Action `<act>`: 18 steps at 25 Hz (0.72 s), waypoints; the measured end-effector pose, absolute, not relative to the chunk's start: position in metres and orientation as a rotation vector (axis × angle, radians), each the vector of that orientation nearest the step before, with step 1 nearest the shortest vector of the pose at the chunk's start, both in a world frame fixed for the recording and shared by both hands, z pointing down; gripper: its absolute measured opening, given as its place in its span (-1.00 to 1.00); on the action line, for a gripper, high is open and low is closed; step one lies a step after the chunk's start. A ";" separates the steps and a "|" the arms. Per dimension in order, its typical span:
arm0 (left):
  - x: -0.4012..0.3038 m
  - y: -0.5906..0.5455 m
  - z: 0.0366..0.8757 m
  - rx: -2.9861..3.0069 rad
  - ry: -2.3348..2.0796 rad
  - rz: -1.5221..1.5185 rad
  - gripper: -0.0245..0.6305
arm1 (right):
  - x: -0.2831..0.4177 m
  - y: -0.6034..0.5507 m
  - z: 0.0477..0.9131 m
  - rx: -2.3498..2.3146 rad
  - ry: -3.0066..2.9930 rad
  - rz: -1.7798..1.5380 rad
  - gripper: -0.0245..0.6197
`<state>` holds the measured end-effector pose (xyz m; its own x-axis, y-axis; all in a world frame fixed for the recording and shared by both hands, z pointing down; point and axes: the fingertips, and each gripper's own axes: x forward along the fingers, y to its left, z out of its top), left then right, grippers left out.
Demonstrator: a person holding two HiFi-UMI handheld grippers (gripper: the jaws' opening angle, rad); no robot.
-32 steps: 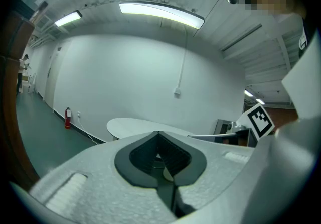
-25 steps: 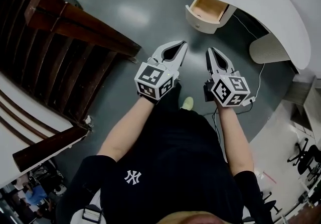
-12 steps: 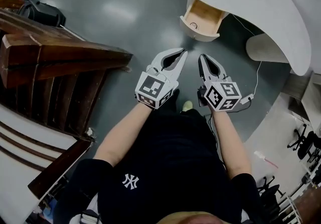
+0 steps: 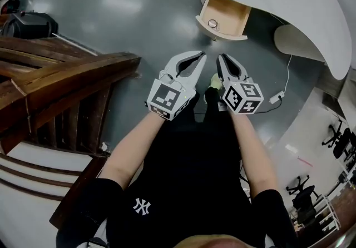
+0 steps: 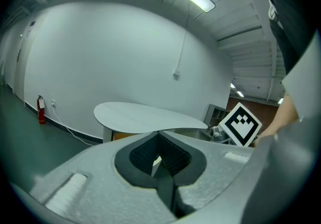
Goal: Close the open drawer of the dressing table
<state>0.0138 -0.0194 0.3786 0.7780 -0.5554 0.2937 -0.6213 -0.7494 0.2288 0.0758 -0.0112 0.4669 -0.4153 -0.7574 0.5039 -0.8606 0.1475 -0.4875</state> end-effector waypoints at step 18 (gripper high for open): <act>0.040 -0.053 0.556 2.524 -0.921 0.338 -0.89 | 0.089 -0.059 0.693 1.601 -2.095 1.411 -0.55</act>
